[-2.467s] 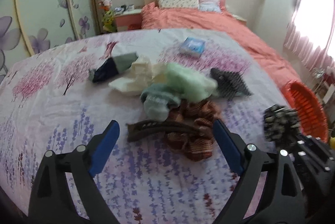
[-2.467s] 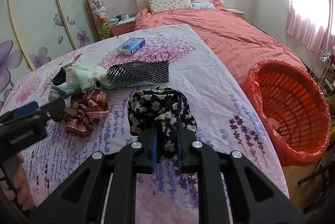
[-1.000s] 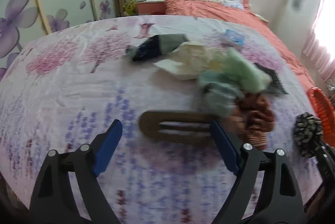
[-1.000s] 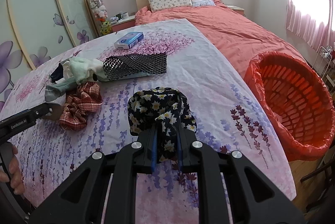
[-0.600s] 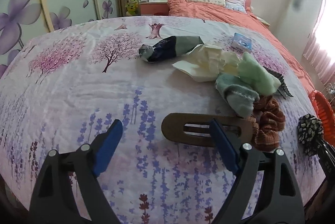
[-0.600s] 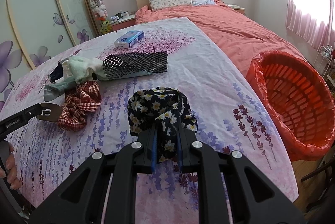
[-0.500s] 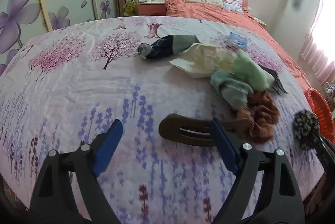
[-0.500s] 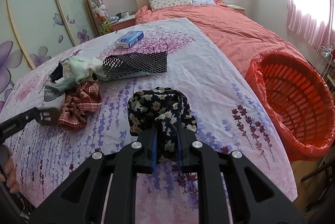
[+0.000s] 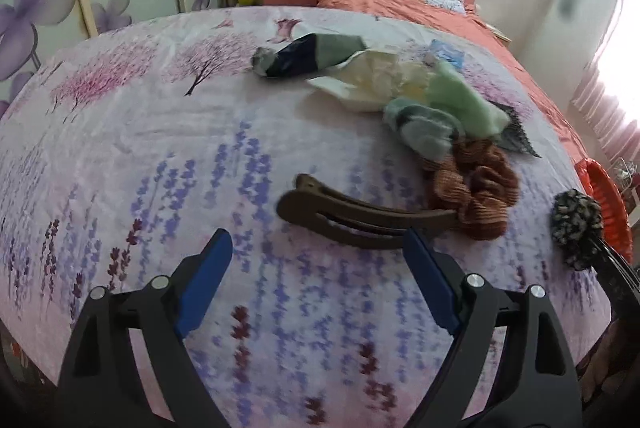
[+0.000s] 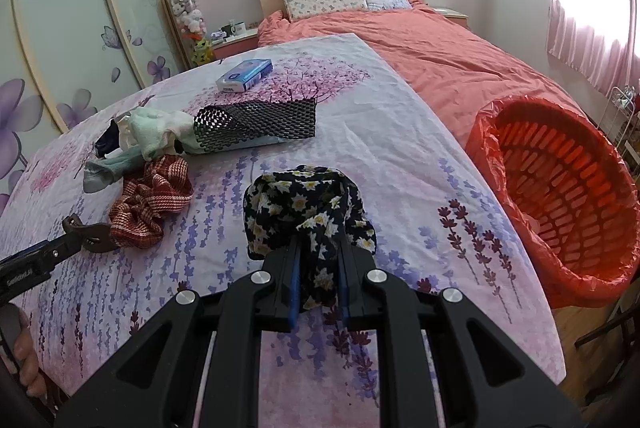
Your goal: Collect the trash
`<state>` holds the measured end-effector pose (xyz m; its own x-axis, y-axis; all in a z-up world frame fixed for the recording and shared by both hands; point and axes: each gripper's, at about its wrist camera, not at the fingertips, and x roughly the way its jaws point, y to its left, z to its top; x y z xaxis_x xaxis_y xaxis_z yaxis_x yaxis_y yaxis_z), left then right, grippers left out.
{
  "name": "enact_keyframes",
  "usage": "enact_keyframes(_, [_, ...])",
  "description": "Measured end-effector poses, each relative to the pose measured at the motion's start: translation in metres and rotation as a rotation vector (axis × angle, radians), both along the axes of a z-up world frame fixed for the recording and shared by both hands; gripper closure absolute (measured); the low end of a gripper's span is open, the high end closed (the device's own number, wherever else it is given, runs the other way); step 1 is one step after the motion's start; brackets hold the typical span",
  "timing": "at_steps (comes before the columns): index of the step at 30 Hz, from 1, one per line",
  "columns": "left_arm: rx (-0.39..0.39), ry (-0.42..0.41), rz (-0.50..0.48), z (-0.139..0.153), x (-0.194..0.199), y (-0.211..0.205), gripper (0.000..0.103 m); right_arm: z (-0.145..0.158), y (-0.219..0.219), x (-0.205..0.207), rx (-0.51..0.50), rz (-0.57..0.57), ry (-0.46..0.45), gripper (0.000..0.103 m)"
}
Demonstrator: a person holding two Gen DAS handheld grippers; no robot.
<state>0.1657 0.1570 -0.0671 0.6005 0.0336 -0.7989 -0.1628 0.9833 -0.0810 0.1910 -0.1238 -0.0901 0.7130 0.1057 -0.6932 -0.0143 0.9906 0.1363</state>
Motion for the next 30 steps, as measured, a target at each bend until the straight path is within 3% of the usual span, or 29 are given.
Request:
enact_keyframes(12, [0.054,0.04,0.025,-0.017,0.026,-0.035,0.015,-0.001,0.0,-0.001,-0.004,0.002,0.0,0.088])
enact_keyframes(20, [0.035,0.052,0.078,-0.015,0.044,0.013,0.015,-0.002,0.004,0.004,-0.009,0.011,0.0,0.088])
enact_keyframes(26, [0.114,0.018,0.109,-0.002,0.071,0.034,0.018,-0.001,0.006,0.006,-0.011,0.012,0.0,0.088])
enact_keyframes(30, [0.035,0.012,0.107,0.002,0.07,0.056,0.018,-0.001,0.007,0.007,-0.011,0.015,-0.001,0.088])
